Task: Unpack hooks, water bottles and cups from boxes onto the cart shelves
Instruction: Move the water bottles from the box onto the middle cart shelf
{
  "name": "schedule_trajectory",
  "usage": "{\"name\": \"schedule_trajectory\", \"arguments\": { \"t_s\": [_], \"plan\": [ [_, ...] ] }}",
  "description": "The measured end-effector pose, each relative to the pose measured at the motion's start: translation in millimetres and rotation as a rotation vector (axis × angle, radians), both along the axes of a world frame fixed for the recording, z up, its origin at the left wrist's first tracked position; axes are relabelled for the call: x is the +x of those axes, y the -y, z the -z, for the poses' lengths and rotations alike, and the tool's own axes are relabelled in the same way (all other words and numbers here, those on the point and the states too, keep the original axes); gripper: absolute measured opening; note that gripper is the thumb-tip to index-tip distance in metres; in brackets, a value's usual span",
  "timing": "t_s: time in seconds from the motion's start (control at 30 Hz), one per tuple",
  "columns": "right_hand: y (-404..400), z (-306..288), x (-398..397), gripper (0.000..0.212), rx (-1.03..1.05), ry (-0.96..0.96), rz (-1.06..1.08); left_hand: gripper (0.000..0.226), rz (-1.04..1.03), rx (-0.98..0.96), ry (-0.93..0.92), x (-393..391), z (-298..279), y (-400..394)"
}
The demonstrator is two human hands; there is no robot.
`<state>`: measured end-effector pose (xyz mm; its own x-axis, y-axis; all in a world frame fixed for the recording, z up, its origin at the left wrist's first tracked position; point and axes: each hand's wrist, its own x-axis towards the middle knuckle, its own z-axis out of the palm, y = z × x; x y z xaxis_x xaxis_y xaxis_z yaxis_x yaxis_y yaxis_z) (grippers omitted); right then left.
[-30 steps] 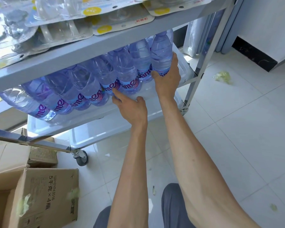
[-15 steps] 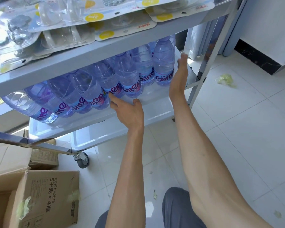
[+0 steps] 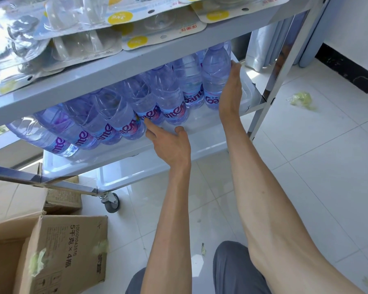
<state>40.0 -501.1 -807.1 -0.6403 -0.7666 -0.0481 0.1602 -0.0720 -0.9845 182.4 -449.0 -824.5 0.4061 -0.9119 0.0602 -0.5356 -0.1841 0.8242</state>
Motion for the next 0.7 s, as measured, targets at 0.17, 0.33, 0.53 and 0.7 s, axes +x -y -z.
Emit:
{"name": "schedule_trajectory", "arguments": {
  "t_s": [0.17, 0.33, 0.53, 0.7],
  "plan": [
    [-6.1, 4.4, -4.1, 0.053, -0.017, 0.006, -0.006, 0.095, -0.003, -0.013, 0.014, -4.3, 0.0, -0.3],
    [-36.3, 14.1, 32.9, 0.057, -0.013, -0.081, 0.190, 0.118, -0.020, -0.021, 0.028, -8.2, -7.4, 3.2],
    [-42.7, 18.8, 34.2, 0.072, 0.158, -0.246, 0.255, 0.092, -0.024, -0.134, -0.058, 5.1, -2.8, 4.6],
    [-74.2, 26.8, 64.2, 0.045, 0.166, -0.355, 0.427, 0.049, -0.057, -0.299, -0.044, 33.6, 14.7, -23.5]
  ]
}}
